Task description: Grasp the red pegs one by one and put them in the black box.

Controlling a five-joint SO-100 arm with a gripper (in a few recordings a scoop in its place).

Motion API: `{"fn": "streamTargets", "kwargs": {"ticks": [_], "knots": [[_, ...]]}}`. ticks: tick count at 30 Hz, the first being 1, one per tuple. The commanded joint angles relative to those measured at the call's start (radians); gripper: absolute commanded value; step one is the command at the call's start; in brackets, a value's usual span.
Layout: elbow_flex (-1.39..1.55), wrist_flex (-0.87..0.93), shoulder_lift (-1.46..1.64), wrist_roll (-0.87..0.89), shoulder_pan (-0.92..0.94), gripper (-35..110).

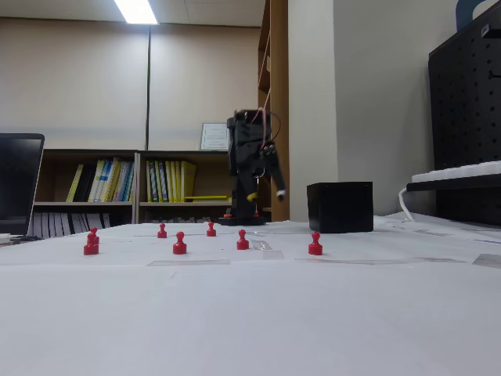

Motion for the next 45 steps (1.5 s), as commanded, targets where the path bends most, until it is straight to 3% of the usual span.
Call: {"fn": "streamTargets", "kwargs": {"ticks": [1,6,10,28,45], "knots": [[-0.071,-0.196,-0.008,0.025,0.066,13],[-0.295,-0.611,0.012,0.048,0.14,14],[-0.382,-0.827,0.054,0.052,0.172,16],[-0.307,-1.143,0.39,0.08,0.209,16],[-0.198,-1.186,0.538,0.084,0.239,15]]}}
